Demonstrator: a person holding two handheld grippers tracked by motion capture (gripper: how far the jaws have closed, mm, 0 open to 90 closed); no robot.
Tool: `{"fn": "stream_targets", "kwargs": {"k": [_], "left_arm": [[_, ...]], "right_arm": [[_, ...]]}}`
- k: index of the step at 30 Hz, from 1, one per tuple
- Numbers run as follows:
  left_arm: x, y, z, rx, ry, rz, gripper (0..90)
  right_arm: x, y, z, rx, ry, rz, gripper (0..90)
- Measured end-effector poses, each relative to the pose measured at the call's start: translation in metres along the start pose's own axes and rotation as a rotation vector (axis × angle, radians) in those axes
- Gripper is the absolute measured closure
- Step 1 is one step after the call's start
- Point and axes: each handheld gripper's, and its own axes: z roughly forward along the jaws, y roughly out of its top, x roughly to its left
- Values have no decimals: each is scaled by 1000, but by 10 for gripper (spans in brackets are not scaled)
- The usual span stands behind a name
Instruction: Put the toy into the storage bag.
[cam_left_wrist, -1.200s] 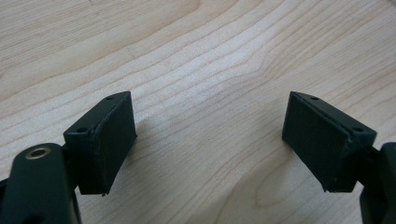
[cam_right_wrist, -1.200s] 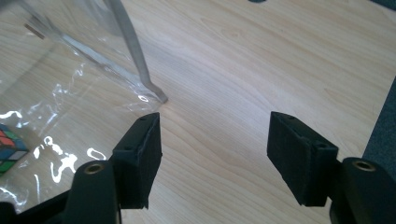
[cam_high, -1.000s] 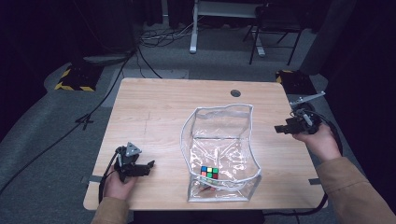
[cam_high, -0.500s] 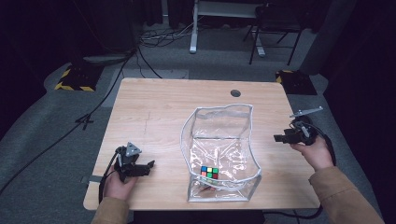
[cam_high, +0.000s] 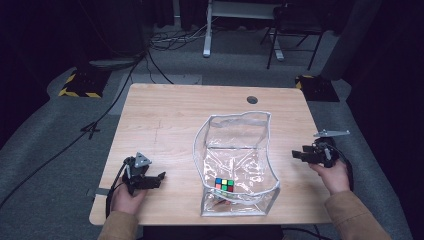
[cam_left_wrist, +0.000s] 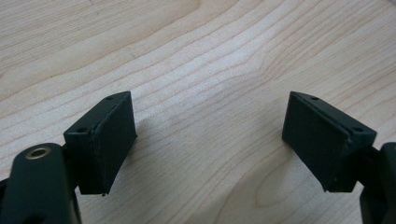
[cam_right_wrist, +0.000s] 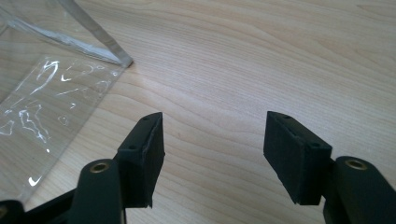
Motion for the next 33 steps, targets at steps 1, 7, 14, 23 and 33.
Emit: {"fn": "stream_targets", "kwargs": {"k": [1,7,14,23,33], "left_arm": [[0,0,0,2,-2,0,178],[0,0,0,1,-1,0,178],[0,0,0,2,-2,0,178],[0,0,0,1,-1,0,178],[0,0,0,1,-1,0,178]], "right_arm": [[-1,-4,1,-9,-3,10,385],[-4,-22,10,-81,12,28,385],[2,-36,18,-108,-10,14,384],[2,-49,28,-58,-38,-35,345],[12,-54,41,-101,-92,-89,176]]}}
